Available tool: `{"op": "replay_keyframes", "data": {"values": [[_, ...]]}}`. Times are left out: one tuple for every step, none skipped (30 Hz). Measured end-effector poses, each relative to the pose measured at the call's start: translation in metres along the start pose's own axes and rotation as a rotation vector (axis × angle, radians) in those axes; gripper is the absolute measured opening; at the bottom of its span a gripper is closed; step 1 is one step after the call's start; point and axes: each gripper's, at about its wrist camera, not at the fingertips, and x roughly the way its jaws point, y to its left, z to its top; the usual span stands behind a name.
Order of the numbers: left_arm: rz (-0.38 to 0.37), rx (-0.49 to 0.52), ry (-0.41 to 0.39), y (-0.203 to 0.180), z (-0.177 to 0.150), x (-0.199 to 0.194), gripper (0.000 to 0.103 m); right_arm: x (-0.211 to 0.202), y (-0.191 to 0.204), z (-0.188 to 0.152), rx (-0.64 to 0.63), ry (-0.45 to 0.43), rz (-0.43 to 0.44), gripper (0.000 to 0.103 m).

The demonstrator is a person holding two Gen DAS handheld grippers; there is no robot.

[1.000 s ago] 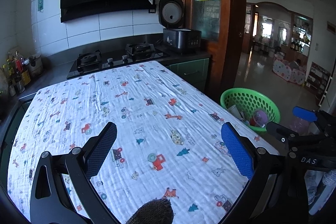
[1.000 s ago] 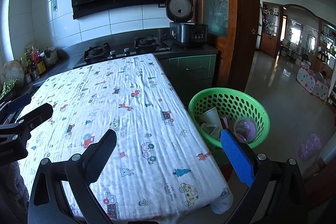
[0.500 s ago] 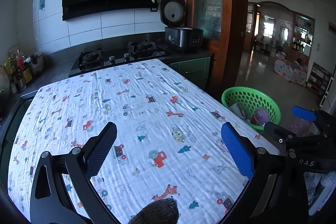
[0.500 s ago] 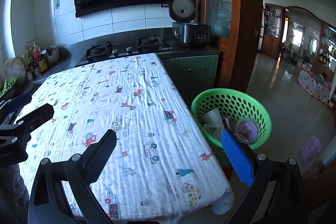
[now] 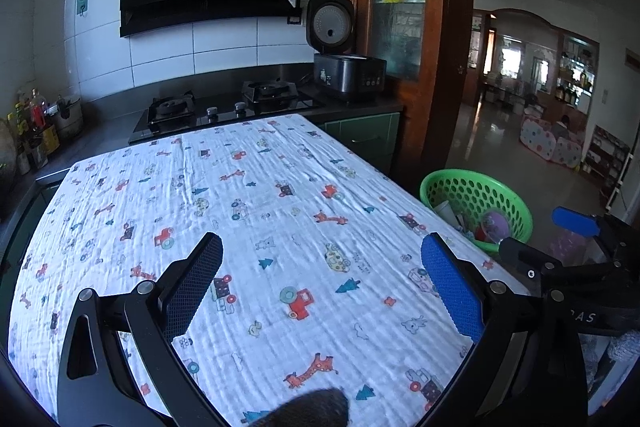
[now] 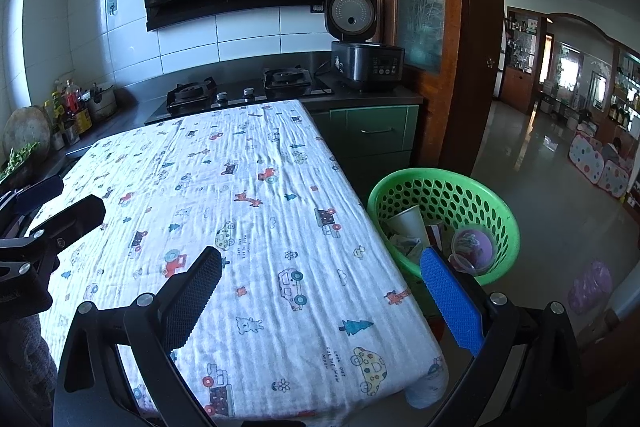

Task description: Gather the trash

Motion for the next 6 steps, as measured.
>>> {"op": "replay_keyframes", "data": {"values": [[-0.002,-0.006,0.004,0.0014,0.0001,0.0007,0.098,0.0002,-0.0001,-0.0005,0.000,0.001,-0.003,0.096],[0.000,-0.010,0.007,0.0029,-0.0003,0.0011,0.098,-0.0001,-0.0005,-0.0005,0.000,0.001,-0.003,0.096],[0.002,-0.013,0.010,0.0039,-0.0005,0.0014,0.098,-0.0004,-0.0010,-0.0008,0.001,0.001,-0.002,0.096],[0.005,-0.016,0.012,0.0048,-0.0006,0.0018,0.098,-0.0004,-0.0009,-0.0009,0.003,0.001,-0.002,0.096],[0.008,-0.018,0.015,0.0061,-0.0007,0.0023,0.098,-0.0003,-0.0012,-0.0008,0.002,0.000,-0.004,0.096],[0.008,-0.020,0.017,0.0076,-0.0006,0.0028,0.098,-0.0001,-0.0008,-0.0010,0.003,0.001,-0.003,0.096]]}}
